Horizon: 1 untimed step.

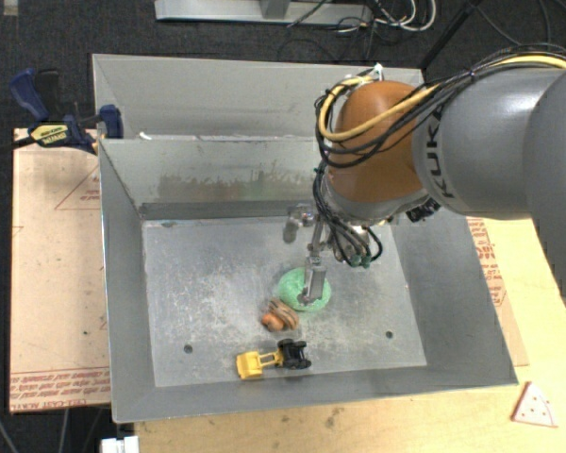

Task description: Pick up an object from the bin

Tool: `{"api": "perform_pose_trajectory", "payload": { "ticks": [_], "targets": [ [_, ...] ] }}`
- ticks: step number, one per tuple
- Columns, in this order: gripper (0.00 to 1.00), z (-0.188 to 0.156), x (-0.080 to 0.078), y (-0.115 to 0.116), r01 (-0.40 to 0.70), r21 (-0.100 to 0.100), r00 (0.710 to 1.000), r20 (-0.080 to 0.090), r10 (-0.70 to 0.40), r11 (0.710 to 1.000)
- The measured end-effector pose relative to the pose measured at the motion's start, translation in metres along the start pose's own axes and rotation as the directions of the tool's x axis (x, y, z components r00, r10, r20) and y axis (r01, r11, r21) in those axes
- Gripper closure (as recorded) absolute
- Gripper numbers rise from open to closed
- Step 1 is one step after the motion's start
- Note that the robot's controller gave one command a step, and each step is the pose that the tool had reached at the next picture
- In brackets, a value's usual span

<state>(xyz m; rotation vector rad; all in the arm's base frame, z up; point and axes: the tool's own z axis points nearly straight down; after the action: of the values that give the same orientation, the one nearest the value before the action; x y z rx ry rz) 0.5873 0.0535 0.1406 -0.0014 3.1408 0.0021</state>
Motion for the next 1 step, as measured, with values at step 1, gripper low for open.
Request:
{"api": "perform_pose_trajectory", "payload": {
  "ticks": [1],
  "targets": [
    [0.00,0.0645,0.0063,-0.0382,0.052,0.000,0.999,0.003,-0.052,0.999]
  ]
}}
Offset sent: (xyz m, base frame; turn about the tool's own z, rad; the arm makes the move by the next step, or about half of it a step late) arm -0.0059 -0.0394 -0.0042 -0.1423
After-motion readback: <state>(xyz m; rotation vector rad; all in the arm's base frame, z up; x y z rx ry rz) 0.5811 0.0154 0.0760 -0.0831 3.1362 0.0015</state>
